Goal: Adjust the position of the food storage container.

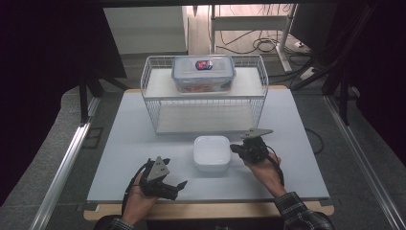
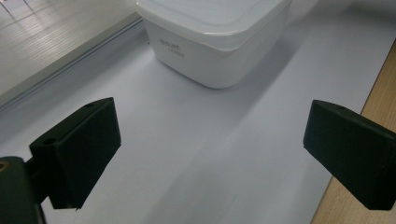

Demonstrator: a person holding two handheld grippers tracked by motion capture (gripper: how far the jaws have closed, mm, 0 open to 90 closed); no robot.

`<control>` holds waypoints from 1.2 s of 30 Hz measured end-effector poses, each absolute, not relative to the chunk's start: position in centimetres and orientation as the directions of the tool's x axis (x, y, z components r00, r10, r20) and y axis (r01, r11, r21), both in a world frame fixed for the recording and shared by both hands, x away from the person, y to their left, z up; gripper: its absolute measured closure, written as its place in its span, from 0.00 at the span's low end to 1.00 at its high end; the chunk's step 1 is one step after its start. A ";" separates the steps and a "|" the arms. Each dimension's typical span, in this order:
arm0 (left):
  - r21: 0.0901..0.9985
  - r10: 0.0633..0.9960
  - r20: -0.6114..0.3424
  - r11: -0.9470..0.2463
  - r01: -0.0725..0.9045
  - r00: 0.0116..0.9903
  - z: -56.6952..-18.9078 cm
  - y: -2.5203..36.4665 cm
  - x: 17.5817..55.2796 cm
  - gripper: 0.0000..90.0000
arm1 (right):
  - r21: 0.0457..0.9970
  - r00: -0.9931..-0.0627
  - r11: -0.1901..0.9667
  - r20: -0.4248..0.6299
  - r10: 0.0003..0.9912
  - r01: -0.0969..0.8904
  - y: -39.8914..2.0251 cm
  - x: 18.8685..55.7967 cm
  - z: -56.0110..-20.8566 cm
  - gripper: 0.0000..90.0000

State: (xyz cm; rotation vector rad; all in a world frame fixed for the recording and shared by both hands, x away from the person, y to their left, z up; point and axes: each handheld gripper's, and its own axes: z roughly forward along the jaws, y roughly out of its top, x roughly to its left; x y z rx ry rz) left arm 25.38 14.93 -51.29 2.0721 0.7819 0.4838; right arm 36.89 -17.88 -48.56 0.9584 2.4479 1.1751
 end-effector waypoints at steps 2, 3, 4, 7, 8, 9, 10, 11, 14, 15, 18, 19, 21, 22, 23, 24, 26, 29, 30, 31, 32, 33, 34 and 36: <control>0.822 0.681 0.056 -0.446 0.354 0.730 -51.3 14.9 25.4 0.04 | 0.771 -0.750 0.455 0.045 0.659 0.446 -17.7 37.1 -48.6 1.00; 0.822 0.681 0.056 -0.446 0.354 0.730 -51.3 14.9 25.4 0.04 | 0.771 -0.750 0.455 0.045 0.659 0.446 -17.7 37.1 -48.6 1.00; 0.821 0.682 0.055 -0.446 0.355 0.729 -51.3 15.0 25.4 0.04 | 0.769 -0.752 0.460 0.042 0.657 0.444 -17.7 37.1 -48.6 0.99; 0.811 0.691 0.028 -0.438 0.388 0.722 -51.1 15.1 25.4 0.05 | 0.774 -0.743 0.461 0.019 0.668 0.434 -18.1 36.7 -48.4 0.92; 0.812 0.692 0.005 -0.424 0.401 0.722 -51.1 15.2 25.4 0.06 | 0.776 -0.740 0.460 0.013 0.672 0.431 -18.2 36.5 -48.3 0.89; 0.815 0.689 -0.018 -0.410 0.410 0.724 -51.0 15.3 25.4 0.06 | 0.778 -0.738 0.458 0.009 0.675 0.429 -18.4 36.4 -48.1 0.86; 0.816 0.690 -0.028 -0.402 0.415 0.723 -51.0 15.4 25.5 0.06 | 0.784 -0.734 0.453 0.006 0.679 0.425 -18.6 36.1 -48.0 0.81; 0.816 0.690 -0.028 -0.402 0.415 0.723 -51.0 15.4 25.5 0.06 | 0.784 -0.734 0.453 0.006 0.679 0.425 -18.6 36.1 -48.0 0.81; 0.814 0.699 -0.034 -0.395 0.425 0.714 -51.0 15.6 25.5 0.06 | 0.796 -0.738 0.453 -0.011 0.675 0.403 -19.3 35.2 -47.4 0.61; 0.813 0.701 -0.034 -0.395 0.428 0.713 -51.0 15.6 25.5 0.06 | 0.798 -0.740 0.450 -0.009 0.673 0.400 -19.5 34.9 -47.3 0.59; 0.806 0.707 -0.041 -0.394 0.441 0.706 -51.0 15.6 25.6 0.05 | 0.805 -0.760 0.449 0.004 0.650 0.388 -20.1 34.5 -47.2 0.48; 0.804 0.706 -0.050 -0.391 0.447 0.707 -51.0 15.6 25.6 0.05 | 0.804 -0.768 0.453 0.007 0.641 0.385 -20.3 34.3 -47.2 0.45; 0.804 0.706 -0.062 -0.384 0.454 0.706 -51.0 15.7 25.7 0.05 | 0.805 -0.777 0.462 -0.002 0.629 0.372 -20.6 34.0 -47.4 0.37; 0.804 0.706 -0.062 -0.384 0.454 0.706 -51.0 15.7 25.7 0.04 | 0.805 -0.777 0.462 -0.002 0.629 0.372 -20.6 34.0 -47.4 0.37; 0.803 0.708 -0.065 -0.382 0.458 0.703 -51.1 15.8 25.7 0.04 | 0.810 -0.787 0.464 -0.005 0.617 0.358 -20.9 33.8 -47.4 0.31; 0.802 0.709 -0.065 -0.382 0.460 0.702 -51.1 15.8 25.7 0.04 | 0.814 -0.791 0.461 -0.003 0.612 0.353 -21.0 33.7 -47.4 0.29; 0.802 0.714 -0.053 -0.386 0.456 0.698 -51.2 15.8 25.8 0.03 | 0.824 -0.798 0.447 0.011 0.603 0.349 -21.1 33.6 -47.3 0.24; 0.801 0.718 -0.025 -0.402 0.444 0.696 -51.4 15.8 25.8 0.02 | 0.834 -0.807 0.445 0.000 0.590 0.326 -21.2 33.1 -47.3 0.18; 0.799 0.722 -0.018 -0.405 0.444 0.692 -51.6 15.9 25.9 0.02 | 0.834 -0.806 0.449 -0.006 0.591 0.323 -21.1 32.9 -47.4 0.16; 0.801 0.722 -0.020 -0.402 0.443 0.691 -51.7 15.9 25.9 0.01 | 0.833 -0.809 0.456 -0.017 0.587 0.314 -21.1 32.8 -47.5 0.14; 0.803 0.723 -0.021 -0.400 0.443 0.690 -51.7 16.0 25.9 0.01 | 0.831 -0.813 0.462 -0.022 0.583 0.309 -21.2 32.6 -47.6 0.13; 0.804 0.724 -0.021 -0.398 0.443 0.689 -51.7 16.0 25.9 0.01 | 0.829 -0.814 0.467 -0.024 0.580 0.309 -21.2 32.4 -47.7 0.12; 0.804 0.724 -0.021 -0.398 0.443 0.689 -51.7 16.0 25.9 0.01 | 0.829 -0.814 0.467 -0.024 0.580 0.309 -21.2 32.4 -47.7 0.12; 0.807 0.726 -0.024 -0.391 0.442 0.687 -51.8 16.1 26.0 0.01 | 0.814 -0.820 0.495 -0.039 0.571 0.305 -21.3 32.2 -48.3 0.08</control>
